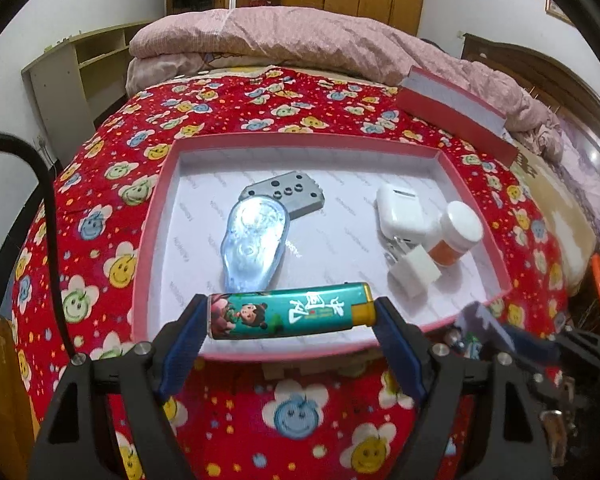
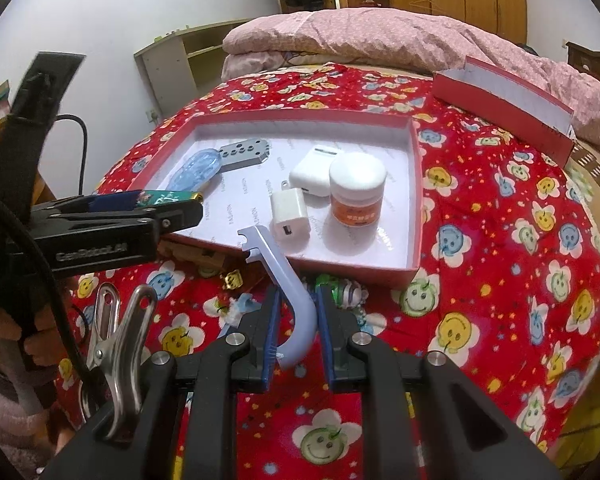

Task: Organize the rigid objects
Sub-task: 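Close right gripper on the blue plastic hook and lift it while left carries tube, then lower the tube and hook into the tray and open both grippers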

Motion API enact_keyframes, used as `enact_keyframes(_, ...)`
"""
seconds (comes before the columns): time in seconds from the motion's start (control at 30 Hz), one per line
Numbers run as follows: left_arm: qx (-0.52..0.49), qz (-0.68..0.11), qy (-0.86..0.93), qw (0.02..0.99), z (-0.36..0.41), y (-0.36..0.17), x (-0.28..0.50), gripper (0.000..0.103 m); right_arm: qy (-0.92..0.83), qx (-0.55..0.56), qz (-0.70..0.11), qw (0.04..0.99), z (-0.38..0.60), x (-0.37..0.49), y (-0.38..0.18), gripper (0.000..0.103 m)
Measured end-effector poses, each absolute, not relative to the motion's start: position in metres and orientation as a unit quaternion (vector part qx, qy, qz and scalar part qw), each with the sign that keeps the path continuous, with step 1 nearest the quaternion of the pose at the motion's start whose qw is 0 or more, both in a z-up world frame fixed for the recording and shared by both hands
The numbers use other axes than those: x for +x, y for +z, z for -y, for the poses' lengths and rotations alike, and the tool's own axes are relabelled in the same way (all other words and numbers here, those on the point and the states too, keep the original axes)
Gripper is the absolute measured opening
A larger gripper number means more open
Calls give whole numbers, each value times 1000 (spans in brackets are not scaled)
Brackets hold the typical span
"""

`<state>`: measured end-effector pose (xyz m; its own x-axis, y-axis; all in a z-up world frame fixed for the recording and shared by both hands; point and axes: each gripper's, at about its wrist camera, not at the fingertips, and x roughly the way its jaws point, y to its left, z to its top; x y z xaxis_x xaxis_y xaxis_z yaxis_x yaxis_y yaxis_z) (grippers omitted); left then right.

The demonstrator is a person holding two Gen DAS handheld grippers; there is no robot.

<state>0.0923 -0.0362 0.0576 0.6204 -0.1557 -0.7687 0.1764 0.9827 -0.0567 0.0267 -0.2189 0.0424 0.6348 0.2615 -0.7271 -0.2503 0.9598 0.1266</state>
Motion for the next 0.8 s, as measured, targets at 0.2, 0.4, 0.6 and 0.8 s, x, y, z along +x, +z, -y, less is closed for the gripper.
enact_keyframes(0.2,19,-433,-85,897,39,49,105,85,137,4,-403,905,223,36,46,19)
enact_keyframes(0.4,38,-423,-77,902,43,44,112,85,132,-3,-402,906,227,48,51,19)
enact_keyframes(0.6,30,-436,-87,895,45,36,116,85,125,-9,-398,909,231,60,58,19)
enact_keyframes(0.8,28,-438,-80,895,42,32,120,84,116,-20,-396,911,234,77,66,19)
